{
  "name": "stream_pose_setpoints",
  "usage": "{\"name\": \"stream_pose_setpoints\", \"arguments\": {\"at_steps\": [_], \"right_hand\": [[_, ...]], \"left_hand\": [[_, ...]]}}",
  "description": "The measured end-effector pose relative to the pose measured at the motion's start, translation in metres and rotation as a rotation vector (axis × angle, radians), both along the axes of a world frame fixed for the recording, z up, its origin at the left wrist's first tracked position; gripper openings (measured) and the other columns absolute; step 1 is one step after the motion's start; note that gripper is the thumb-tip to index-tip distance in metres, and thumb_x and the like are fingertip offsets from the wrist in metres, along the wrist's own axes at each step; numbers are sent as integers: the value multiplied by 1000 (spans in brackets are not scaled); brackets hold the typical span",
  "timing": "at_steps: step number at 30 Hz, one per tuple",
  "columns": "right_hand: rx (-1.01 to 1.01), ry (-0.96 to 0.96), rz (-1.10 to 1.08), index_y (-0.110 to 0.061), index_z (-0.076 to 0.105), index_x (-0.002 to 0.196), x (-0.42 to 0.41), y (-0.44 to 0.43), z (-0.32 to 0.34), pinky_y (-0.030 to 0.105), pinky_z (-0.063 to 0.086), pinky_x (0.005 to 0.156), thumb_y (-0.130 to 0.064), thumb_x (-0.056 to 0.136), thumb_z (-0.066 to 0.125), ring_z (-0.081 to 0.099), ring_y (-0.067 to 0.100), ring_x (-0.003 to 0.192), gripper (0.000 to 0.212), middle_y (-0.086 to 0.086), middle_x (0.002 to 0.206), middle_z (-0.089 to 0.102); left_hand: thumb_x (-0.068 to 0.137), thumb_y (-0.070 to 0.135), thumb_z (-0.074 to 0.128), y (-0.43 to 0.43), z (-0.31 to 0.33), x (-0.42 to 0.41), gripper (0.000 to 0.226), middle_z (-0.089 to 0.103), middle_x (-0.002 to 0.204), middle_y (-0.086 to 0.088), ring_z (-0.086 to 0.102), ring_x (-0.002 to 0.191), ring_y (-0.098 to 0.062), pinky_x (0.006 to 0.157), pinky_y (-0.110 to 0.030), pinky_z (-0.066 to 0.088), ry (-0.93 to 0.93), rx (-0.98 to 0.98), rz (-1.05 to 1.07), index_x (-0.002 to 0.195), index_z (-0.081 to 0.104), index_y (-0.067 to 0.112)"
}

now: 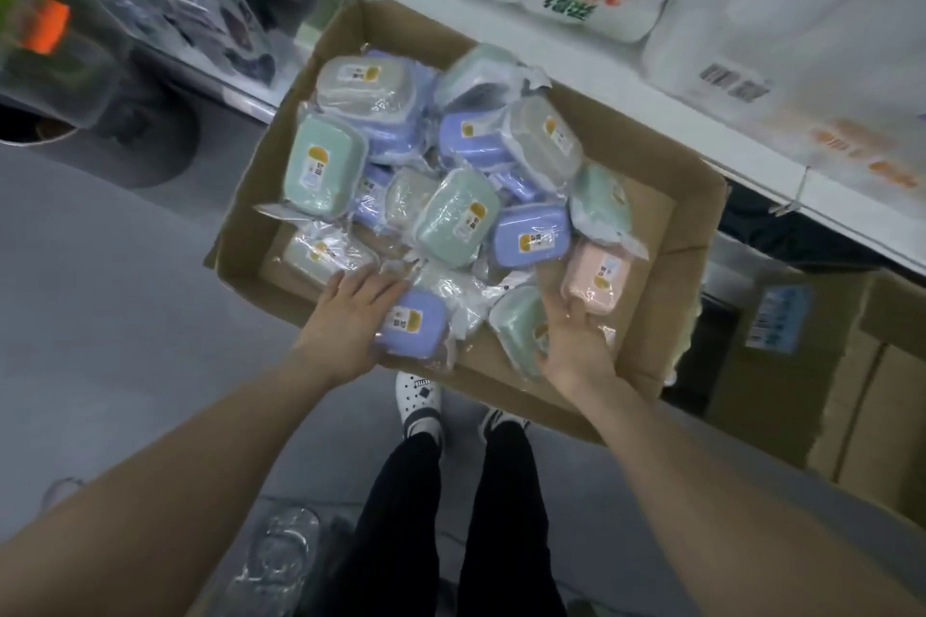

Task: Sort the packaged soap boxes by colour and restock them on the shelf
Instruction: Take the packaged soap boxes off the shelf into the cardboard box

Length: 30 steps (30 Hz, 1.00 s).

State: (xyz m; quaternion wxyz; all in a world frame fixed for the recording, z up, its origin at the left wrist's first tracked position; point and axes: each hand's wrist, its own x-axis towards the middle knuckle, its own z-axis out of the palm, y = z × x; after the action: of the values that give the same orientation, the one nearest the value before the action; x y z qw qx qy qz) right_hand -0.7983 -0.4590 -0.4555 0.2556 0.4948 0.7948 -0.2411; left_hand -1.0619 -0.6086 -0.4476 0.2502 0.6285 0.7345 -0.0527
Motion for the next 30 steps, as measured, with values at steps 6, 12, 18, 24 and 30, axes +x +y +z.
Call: {"name": "stream_pose_setpoints", "arguments": {"at_steps": [6, 12, 18, 24, 30], "right_hand": [[93, 44, 135, -25, 22, 151, 2, 12, 9, 43, 43, 100, -29, 90, 60, 44, 31, 122, 72, 12, 138, 39], [195, 83, 198, -22, 22, 153, -4, 32, 59, 45, 33, 111, -38, 96, 50, 35, 33, 135, 65, 14, 150, 34], [400, 162, 227, -12, 50, 140, -7, 56, 144, 48, 46, 94, -36, 85, 67, 56, 40, 114, 62, 20, 131, 56], [646, 251, 314, -14, 49, 139, -4, 106, 243, 49, 47, 98, -40, 85, 65, 55, 38, 119, 63, 18, 128, 58], [931, 383, 367, -13, 48, 141, -2, 168, 350, 48, 42, 103, -45, 92, 42, 50, 37, 127, 59, 18, 134, 55]], "left_hand": [[86, 28, 66, 30, 1, 2, 95, 4, 161, 7, -3, 149, -24, 120, -48, 3, 90, -209, -26, 154, 0, 29], [89, 38, 64, 56, 48, -1, 83, 13, 160, -1, 7, 148, -24, 120, -42, 10, 99, -147, -91, 152, 14, 22], [89, 37, 63, 103, 130, -11, 67, 34, 151, -7, 29, 140, -28, 116, -39, 22, 112, 87, -56, 147, 34, 18], [66, 24, 86, 165, 235, -16, 57, 65, 118, -10, 63, 104, -32, 88, -40, 52, 144, 465, -95, 118, 66, 14], [75, 17, 77, 241, 346, -11, 45, 65, 117, -10, 62, 105, -33, 83, -42, 54, 163, 823, -175, 118, 65, 11]]}}
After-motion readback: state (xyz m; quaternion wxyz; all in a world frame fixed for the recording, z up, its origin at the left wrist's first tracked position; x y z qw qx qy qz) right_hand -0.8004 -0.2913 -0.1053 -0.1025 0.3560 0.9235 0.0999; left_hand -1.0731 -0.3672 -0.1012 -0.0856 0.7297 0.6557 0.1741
